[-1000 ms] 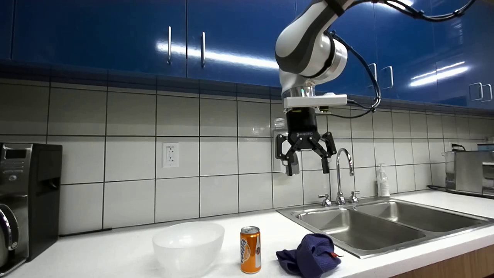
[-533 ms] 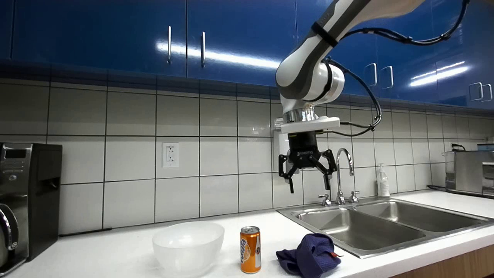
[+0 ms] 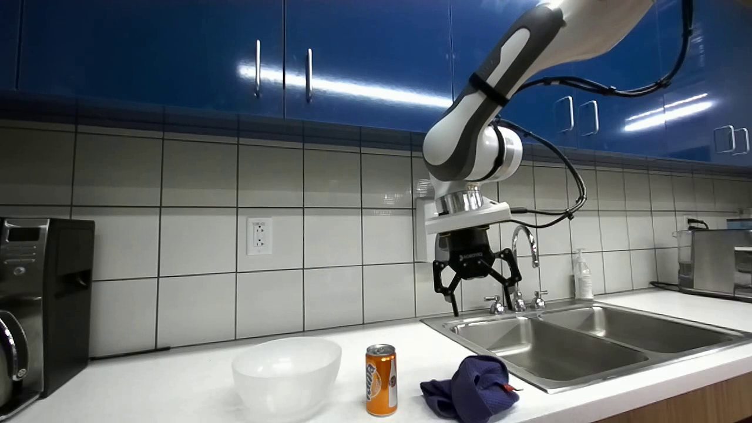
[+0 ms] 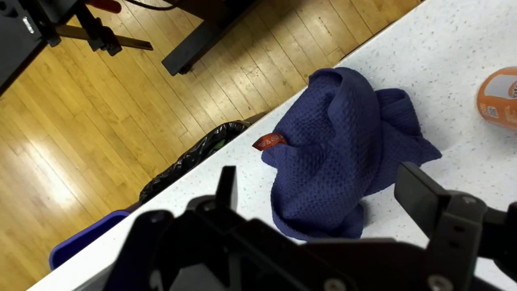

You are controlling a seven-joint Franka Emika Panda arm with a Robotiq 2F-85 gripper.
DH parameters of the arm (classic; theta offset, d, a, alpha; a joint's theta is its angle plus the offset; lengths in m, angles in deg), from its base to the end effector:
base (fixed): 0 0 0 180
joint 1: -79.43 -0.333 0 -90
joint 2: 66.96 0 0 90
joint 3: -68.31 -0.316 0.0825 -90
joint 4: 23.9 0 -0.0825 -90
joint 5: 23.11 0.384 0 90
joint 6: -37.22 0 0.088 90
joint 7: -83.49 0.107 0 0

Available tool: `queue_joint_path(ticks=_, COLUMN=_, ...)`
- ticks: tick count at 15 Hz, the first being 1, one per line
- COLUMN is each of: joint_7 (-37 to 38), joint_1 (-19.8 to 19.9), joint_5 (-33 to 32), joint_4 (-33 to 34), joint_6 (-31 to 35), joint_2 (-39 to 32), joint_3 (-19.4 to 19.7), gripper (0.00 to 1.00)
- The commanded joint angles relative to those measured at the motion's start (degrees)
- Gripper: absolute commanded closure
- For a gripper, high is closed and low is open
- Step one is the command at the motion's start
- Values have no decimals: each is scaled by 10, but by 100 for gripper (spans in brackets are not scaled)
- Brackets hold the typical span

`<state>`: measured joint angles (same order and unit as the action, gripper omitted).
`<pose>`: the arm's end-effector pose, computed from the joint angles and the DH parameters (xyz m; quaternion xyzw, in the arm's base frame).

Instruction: Place the towel in the bowl

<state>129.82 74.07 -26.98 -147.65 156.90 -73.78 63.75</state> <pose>0.5237 0.0880 0.3284 0.9514 -0.2923 -0.0726 0.0648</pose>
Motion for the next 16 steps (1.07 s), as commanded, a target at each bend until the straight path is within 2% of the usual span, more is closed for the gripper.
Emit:
queue_joint_path(ticks=1, joint_7=45, joint_1=-9, joint_5=-6, joint_4=14, joint_6=-9, joint_2=-23, joint_3=8, gripper=0)
queue_joint_path(ticks=16, joint_7=79, joint_1=-24, joint_5=37, joint_4=61, joint_6=26, joint_2=-109, joint_3=11, gripper=0)
